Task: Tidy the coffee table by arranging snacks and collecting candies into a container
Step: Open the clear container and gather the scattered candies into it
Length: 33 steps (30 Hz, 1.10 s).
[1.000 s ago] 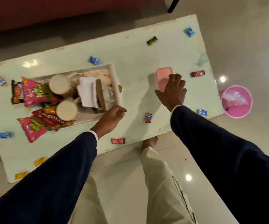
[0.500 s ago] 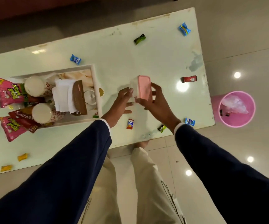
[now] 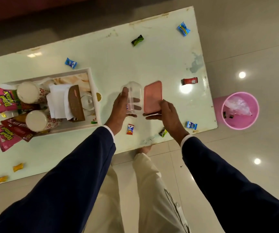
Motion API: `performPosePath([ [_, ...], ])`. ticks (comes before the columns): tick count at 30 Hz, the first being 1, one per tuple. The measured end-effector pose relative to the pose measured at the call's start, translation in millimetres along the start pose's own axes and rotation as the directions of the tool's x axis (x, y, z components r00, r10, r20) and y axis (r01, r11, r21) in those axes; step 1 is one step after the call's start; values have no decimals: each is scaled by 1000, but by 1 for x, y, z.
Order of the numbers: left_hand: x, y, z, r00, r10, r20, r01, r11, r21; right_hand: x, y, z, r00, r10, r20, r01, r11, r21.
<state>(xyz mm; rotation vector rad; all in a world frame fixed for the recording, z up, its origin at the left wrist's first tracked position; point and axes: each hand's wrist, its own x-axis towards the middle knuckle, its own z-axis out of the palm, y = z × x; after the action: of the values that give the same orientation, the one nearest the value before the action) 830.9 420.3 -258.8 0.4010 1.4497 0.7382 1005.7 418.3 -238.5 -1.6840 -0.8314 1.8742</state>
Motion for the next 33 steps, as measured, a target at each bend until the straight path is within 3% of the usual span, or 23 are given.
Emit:
performPosePath([
  [6, 5, 1, -28, 987, -63, 149, 76, 993, -85, 45, -3, -34, 968, 109, -227, -131, 988, -85],
  [9, 6, -2, -31, 990, -68, 124, 82, 990, -113, 61, 3, -42, 953, 200, -226, -235, 962, -139],
  [12, 5, -6, -29, 992, -90, 90, 100, 988, -121, 61, 7, -42, 923, 222, -314, -277, 951, -140],
  [16, 3, -14, -26, 993, -105, 52, 110, 990, -87, 39, 14, -34, 877, 169, -451, -369, 837, -405],
  [18, -1, -17, -24, 991, -124, 53, 129, 988, -86, 22, 15, -20, 930, 87, -358, -256, 852, -457],
  [20, -5, -21, -24, 988, -133, 81, 141, 985, -96, 8, 13, 0, 983, 114, -144, -156, 931, -330],
  [22, -8, -24, -26, 988, -129, 91, 138, 984, -110, 3, 12, 19, 989, 142, 39, -130, 967, -218],
  [25, -11, -22, -30, 993, -114, 18, 116, 986, -119, 11, 11, 38, 999, 42, 33, -30, 948, -317],
  [29, -13, -24, -48, 980, 43, -192, -18, 991, 130, 30, 6, 55, 999, -10, -35, -4, 923, -384],
  [33, -9, -29, -71, 983, 96, -156, -62, 976, 208, 51, 2, 74, 996, -30, -86, -15, 876, -482],
])
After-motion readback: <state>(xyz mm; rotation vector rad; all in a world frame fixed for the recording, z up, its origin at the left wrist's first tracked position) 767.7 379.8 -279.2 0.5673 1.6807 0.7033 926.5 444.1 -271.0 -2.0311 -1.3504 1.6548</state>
